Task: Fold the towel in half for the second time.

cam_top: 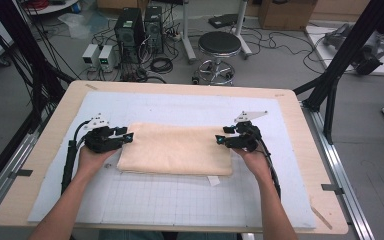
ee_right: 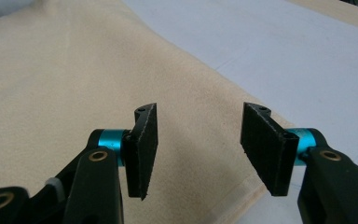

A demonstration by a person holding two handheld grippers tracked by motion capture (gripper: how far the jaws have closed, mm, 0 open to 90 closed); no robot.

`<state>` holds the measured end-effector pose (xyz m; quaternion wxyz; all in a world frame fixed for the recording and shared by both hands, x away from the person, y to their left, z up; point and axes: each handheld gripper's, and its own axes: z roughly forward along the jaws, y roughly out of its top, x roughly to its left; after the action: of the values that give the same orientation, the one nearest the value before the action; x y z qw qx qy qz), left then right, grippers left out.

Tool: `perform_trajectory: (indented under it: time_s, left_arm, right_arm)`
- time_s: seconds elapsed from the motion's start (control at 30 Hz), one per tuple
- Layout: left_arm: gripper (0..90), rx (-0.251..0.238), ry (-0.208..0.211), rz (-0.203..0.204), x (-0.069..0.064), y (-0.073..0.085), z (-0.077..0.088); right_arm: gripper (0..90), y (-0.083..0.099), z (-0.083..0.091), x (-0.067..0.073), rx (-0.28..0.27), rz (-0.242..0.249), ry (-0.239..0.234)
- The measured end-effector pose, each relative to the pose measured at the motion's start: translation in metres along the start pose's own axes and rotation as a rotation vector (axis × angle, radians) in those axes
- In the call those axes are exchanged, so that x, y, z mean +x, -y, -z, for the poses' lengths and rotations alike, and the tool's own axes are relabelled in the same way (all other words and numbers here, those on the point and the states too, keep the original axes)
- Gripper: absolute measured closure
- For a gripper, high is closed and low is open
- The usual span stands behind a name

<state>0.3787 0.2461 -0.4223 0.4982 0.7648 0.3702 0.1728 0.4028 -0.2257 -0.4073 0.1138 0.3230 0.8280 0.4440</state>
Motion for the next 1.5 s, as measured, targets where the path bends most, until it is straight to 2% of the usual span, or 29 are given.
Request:
perform_trajectory:
  time_s: [0.07,0.13,0.2,0.33,0.47,0.53,0.67,1.03,1.1,1.23,1.5]
  left_arm:
    - [55.4,-0.012,0.005,-0.002,-0.003,-0.002,0.002]
    - [54.3,-0.022,0.002,-0.016,-0.007,-0.004,0.005]
    - [52.4,-0.026,0.01,-0.015,-0.009,-0.005,0.007]
    - [49.2,-0.032,0.024,-0.031,-0.015,-0.008,0.012]
    - [42.6,-0.037,0.031,-0.044,-0.021,-0.01,0.016]
    - [40.4,-0.04,0.033,-0.056,-0.024,-0.01,0.018]
    - [31.2,-0.043,0.035,-0.044,-0.027,-0.009,0.022]
    - [18.6,-0.031,0.063,-0.032,-0.031,0.0,0.035]
    - [18.5,-0.036,0.074,-0.038,-0.032,-0.001,0.037]
    - [17.7,-0.044,0.072,-0.042,-0.033,-0.001,0.041]
    - [16.1,-0.037,0.082,-0.05,-0.035,-0.001,0.045]
  right_arm:
    - [44.9,0.001,0.002,0.003,-0.02,-0.003,0.002]
    - [39.4,0.001,0.004,0.005,-0.027,-0.002,0.01]
    - [37.8,0.001,0.006,0.007,-0.037,-0.018,-0.006]
    - [32.7,0.004,0.013,0.012,-0.072,-0.015,0.011]
    - [29.6,0.008,0.019,0.013,-0.089,-0.032,0.015]
    - [27.8,0.01,0.022,0.014,-0.097,-0.022,0.024]
    - [22.4,0.011,0.026,0.018,-0.1,-0.027,0.032]
    - [18.7,0.018,0.035,0.028,-0.115,0.014,0.032]
    - [18.5,0.019,0.036,0.029,-0.119,0.018,0.03]
    - [18.0,0.019,0.04,0.031,-0.123,0.022,0.029]
    - [16.9,0.02,0.043,0.034,-0.124,0.033,0.03]
